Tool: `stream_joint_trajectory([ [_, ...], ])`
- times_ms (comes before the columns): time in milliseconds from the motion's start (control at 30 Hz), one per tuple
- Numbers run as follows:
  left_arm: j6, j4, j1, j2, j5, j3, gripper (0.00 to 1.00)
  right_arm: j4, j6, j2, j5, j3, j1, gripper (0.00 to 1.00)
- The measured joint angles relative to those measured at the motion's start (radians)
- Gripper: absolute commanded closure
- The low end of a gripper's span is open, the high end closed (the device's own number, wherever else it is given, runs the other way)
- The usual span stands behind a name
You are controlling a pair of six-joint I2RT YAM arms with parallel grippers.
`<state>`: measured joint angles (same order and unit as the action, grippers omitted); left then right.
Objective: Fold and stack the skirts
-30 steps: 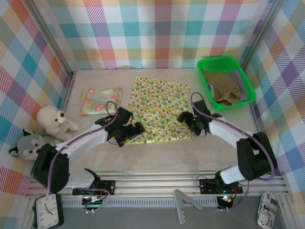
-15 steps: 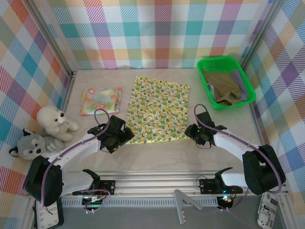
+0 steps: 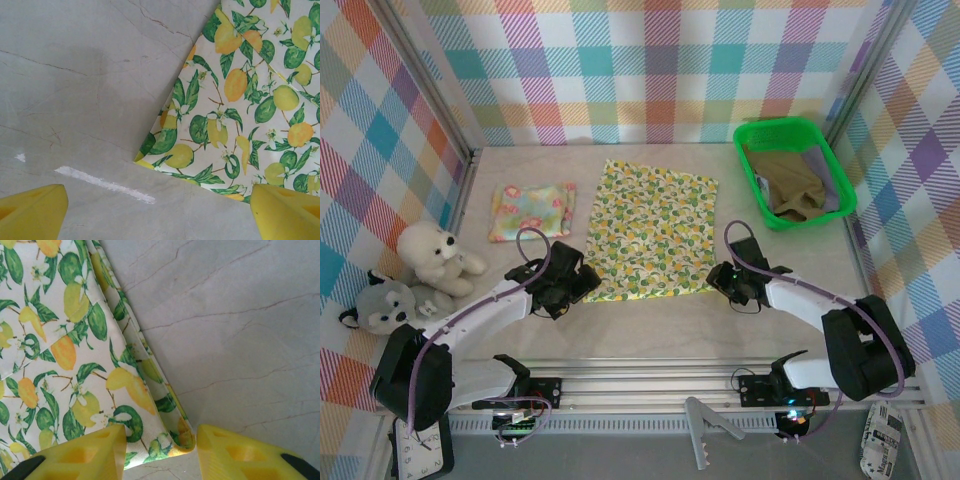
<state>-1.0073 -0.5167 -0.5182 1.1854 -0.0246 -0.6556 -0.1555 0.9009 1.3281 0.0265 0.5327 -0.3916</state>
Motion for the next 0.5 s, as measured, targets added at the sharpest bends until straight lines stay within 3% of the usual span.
stream_joint_trajectory([
  [233, 0.0, 0.011, 0.011, 0.027, 0.008, 0.011, 0.11, 0.033, 0.001, 0.009, 0.008, -0.014, 0.0, 0.65],
  [333, 0.001, 0.029, 0.018, 0.045, 0.018, 0.011, 0.12, 0.049, 0.005, 0.012, 0.011, -0.023, 0.002, 0.74],
  [500, 0.006, 0.053, 0.024, 0.078, 0.053, 0.011, 0.21, 0.078, 0.016, 0.009, 0.037, -0.034, 0.005, 0.98],
])
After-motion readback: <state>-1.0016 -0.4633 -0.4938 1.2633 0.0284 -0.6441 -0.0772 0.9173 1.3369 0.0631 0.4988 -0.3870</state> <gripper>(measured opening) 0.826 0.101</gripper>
